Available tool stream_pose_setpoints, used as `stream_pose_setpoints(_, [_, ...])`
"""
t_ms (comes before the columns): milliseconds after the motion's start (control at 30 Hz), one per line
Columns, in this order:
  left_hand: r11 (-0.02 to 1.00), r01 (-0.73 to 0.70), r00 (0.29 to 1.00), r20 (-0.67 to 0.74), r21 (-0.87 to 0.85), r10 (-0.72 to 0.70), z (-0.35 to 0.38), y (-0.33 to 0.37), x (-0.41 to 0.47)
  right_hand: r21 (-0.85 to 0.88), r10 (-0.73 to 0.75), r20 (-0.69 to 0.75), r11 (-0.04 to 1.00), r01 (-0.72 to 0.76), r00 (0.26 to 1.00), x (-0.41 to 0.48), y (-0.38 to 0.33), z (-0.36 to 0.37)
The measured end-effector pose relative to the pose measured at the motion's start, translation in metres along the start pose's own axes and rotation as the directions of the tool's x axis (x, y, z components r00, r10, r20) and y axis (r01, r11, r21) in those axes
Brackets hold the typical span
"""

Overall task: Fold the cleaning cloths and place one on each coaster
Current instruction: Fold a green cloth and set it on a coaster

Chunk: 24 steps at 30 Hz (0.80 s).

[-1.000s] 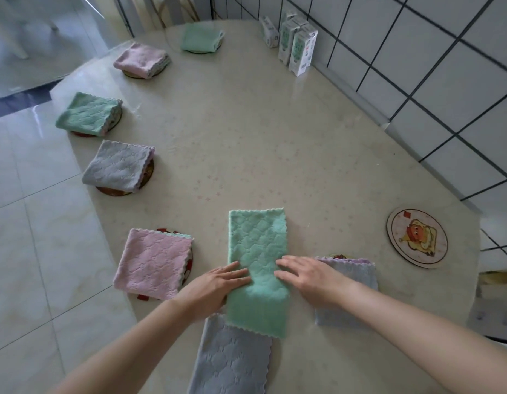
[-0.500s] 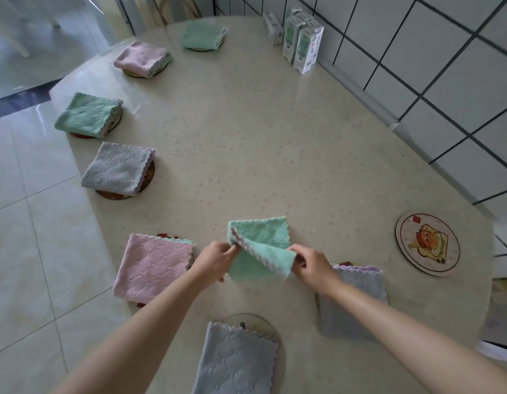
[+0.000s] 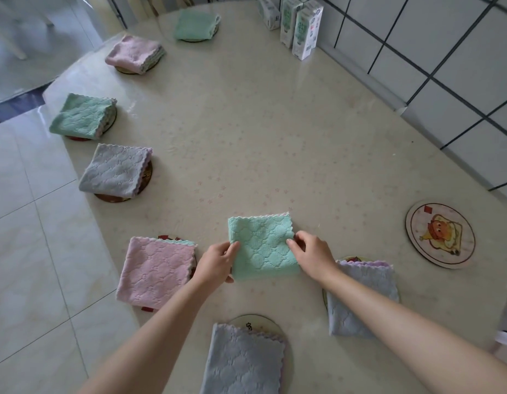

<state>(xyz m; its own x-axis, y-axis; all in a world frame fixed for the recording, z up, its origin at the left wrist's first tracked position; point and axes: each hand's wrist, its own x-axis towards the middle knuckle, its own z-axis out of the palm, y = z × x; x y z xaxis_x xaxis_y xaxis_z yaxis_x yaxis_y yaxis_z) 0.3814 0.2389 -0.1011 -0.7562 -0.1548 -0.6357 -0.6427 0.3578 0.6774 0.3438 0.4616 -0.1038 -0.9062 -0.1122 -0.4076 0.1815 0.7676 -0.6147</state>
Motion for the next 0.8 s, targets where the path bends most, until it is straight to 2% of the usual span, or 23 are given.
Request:
stream_pose_setpoints(300, [1.000,0.027,0.988,-0.152,0.003,-0.026,0.004,0.008,-0.006,-0.053,0.072,0.022,0.996,-0.071,0.997,0.004,-0.010,0.000])
stream_pose_setpoints(400, [1.000,-0.001,0.988,-0.152,0.014,0.003,0.005,0.000,-0.018,-0.148,0.054,0.003,0.988,-0.053,0.999,-0.002,-0.013,0.001])
stream_pose_setpoints(600, [0.982,-0.060,0.956,-0.272,0.179,0.108,0.022,-0.010,-0.040,-0.266,-0.005,0.005,0.964,0.007,1.000,-0.024,-0.017,0.018])
stream_pose_setpoints(800, [0.931,-0.056,0.940,-0.296,0.360,0.170,0.033,-0.007,-0.042,-0.205,0.085,-0.068,0.974,-0.097,0.994,-0.032,-0.011,0.022])
